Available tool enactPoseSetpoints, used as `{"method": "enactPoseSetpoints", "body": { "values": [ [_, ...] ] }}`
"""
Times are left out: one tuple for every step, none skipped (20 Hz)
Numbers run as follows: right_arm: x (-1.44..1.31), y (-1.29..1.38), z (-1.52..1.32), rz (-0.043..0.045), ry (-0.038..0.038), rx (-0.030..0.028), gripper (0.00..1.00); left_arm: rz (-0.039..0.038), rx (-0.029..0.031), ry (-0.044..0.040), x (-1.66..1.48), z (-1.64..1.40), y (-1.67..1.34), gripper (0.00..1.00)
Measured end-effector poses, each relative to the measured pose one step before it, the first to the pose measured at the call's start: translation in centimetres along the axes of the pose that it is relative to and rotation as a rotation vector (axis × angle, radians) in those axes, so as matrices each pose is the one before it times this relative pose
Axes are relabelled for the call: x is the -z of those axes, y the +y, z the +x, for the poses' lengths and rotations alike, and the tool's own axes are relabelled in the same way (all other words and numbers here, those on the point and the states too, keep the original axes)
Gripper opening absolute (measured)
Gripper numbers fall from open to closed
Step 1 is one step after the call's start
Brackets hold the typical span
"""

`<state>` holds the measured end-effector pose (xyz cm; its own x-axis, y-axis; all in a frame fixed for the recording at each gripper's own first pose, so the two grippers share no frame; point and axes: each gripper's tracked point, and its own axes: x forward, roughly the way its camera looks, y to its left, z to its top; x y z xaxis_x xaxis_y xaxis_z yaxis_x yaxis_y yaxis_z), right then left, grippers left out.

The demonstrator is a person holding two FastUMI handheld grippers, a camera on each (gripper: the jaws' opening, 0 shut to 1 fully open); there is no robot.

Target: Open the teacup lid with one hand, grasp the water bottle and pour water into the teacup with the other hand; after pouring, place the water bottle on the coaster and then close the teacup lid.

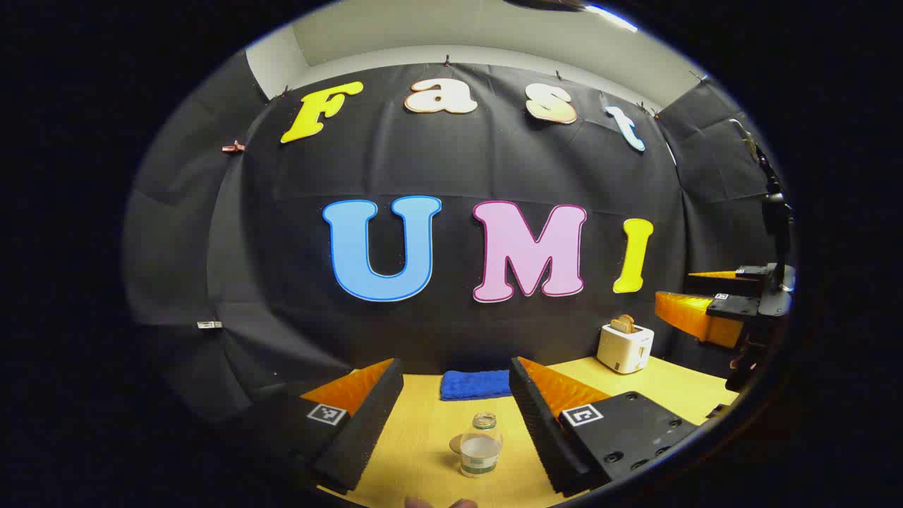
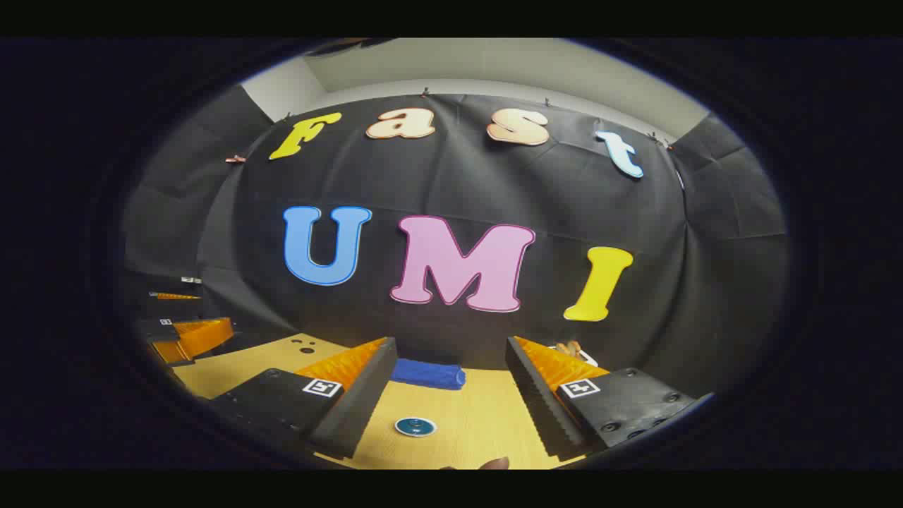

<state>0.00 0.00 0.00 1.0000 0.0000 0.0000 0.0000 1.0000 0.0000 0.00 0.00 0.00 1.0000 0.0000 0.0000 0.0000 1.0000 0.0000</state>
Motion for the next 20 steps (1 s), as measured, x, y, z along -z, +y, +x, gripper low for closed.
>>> {"method": "enactPoseSetpoints", "body": {
  "values": [
    [0.321, -0.141, 0.161, -0.00041, 0.00095, 0.0022, 0.96, 0.00245, 0.00108, 0.00036, 0.217, 0.129, -0.12, 0.95],
    [0.498, 0.022, 0.088, 0.00668, 0.00536, -0.00021, 0.96, 0.00256, -0.001, 0.00103, 0.278, 0.09, 0.018, 0.95],
    [0.481, 0.036, 0.159, 0.00702, 0.00355, 0.00004, 0.96, -0.00082, -0.00036, -0.00074, 0.286, 0.194, -0.037, 0.95],
    [0.486, 0.008, 0.235, 0.00233, 0.0041, -0.00017, 0.96, -0.00438, 0.00288, 0.00089, 0.337, 0.149, -0.182, 0.95],
    [0.548, 0.067, 0.17, -0.00155, 0.00467, -0.00056, 0.96, -0.00513, 0.00093, 0.00388, 0.474, 0.216, -0.107, 0.95],
    [0.698, 0.124, 0.029, -0.00155, 0.0033, -0.00353, 0.96, -0.00544, -0.00014, 0.00966, 0.643, 0.17, -0.007, 0.95],
    [0.607, 0.153, 0.15, 0.00174, 0.0021, -0.00497, 0.96, -0.0021, -0.0004, 0.00424, 0.604, 0.22, 0.0, 0.95],
    [0.707, 0.254, 0.085, 0.003, 0.00235, -0.00722, 0.97, -0.00261, -0.00204, -0.00021, 0.564, 0.26, -0.041, 0.95],
    [0.796, 0.324, 0.143, 0.00528, 0.00042, -0.01112, 0.96, -0.00454, -0.00176, -0.00539, 0.484, 0.173, -0.001, 0.95],
    [1.145, 0.462, 0.211, 0.00069, 0.00574, -0.01215, 0.96, -0.0022, 0.00331, -0.00192, 0.635, 0.184, -0.134, 0.95],
    [1.006, 0.204, 0.12, -0.00419, 0.00397, -0.00698, 0.96, 0.00421, -0.00087, -0.00412, 0.682, 0.14, -0.139, 0.95],
    [1.157, 0.234, 0.183, -0.00342, 0.00371, -0.00566, 0.96, 0.00612, 0.00077, -0.00499, 0.867, 0.27, -0.106, 0.95],
    [0.889, 0.198, 0.132, 0.00247, 0.00143, -0.00564, 0.96, 0.00562, 0.00316, -0.00281, 0.777, 0.26, -0.182, 0.95],
    [1.19, 0.245, 0.101, 0.00461, 0.00119, -0.00512, 0.96, 0.00419, 0.00201, -0.00445, 0.775, 0.126, -0.152, 0.95],
    [0.967, 0.113, 0.197, 0.0048, 0.00034, -0.0006, 0.96, 0.00073, 0.00209, 0.00137, 0.723, 0.201, -0.129, 0.95],
    [0.8, 0.19, 0.184, 0.00394, -0.00295, -0.00217, 0.96, -0.0006, 0.003, -0.0007, 0.936, 0.246, -0.194, 0.95],
    [0.738, 0.113, 0.271, 0.00045, -0.00205, 0.0006, 0.96, -0.00031, 0.00245, 0.00219, 0.71, 0.19, -0.178, 0.95],
    [0.769, 0.161, 0.2, -0.00195, -0.0015, -0.00145, 0.96, 0.00001, 0.0016, 0.00334, 1.008, 0.15, -0.17, 0.95],
    [0.809, 0.138, 0.354, -0.00871, -0.00165, -0.00157, 0.96, -0.00211, 0.00277, 0.00362, 0.998, 0.217, -0.143, 0.95],
    [0.866, 0.114, 0.192, -0.00741, 0.00185, -0.00153, 0.96, -0.0039, 0.0031, 0.00405, 0.753, 0.201, -0.12, 0.95]
  ]
}}
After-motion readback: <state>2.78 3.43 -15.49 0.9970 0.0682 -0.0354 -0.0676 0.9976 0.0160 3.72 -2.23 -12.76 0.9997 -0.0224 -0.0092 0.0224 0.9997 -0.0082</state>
